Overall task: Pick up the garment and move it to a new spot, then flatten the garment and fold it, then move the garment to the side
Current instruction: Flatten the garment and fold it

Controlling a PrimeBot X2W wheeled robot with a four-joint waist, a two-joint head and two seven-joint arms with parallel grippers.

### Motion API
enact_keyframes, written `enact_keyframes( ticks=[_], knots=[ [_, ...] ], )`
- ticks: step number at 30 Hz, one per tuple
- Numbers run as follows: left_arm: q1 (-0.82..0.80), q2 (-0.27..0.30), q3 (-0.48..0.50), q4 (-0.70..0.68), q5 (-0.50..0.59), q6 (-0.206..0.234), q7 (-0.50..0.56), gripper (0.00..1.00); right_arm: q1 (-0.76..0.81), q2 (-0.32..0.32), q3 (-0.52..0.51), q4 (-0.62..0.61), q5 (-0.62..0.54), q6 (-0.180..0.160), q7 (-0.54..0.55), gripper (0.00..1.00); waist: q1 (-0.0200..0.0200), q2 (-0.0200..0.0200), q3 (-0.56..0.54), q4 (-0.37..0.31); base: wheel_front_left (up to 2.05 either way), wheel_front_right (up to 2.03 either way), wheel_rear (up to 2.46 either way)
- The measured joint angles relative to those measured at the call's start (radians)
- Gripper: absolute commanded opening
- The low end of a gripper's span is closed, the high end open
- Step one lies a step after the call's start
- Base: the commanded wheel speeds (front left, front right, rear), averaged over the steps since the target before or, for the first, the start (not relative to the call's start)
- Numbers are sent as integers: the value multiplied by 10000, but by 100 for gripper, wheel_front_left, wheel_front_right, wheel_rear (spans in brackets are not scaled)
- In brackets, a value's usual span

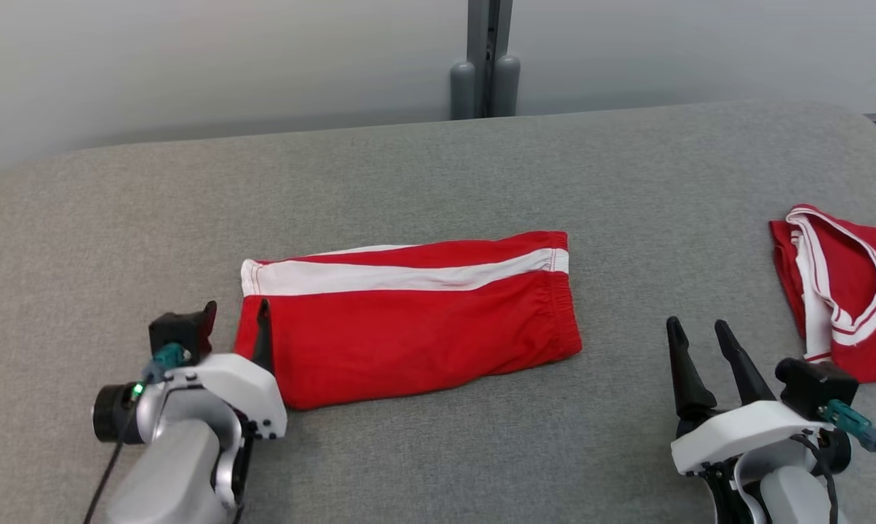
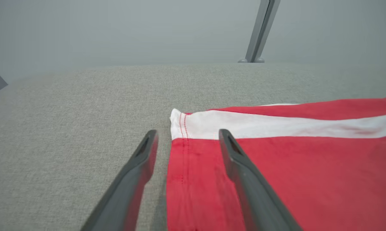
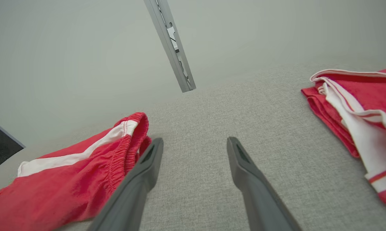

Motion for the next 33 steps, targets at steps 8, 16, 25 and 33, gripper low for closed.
enact_keyframes(
  ticks=[8,16,25,33],
  knots=[
    [2353,4,1409,-3229,2192,660,0,100,-459,4,456,205,-190,0,-2,100,0,0,5,557,0,0,0],
    [3508,-418,2499,-4171,3241,378,2,100,-942,6,658,1028,-510,0,-2,100,0,0,-20,1194,0,0,0],
    [3815,-918,3177,-4320,4130,-244,0,100,-1239,8,347,1967,-587,0,-2,100,0,0,304,1896,0,0,0],
    [3815,-1116,3496,-4259,4426,-546,2,100,-1289,4,75,2610,-495,0,-2,100,0,0,499,2120,0,0,0]
  ],
)
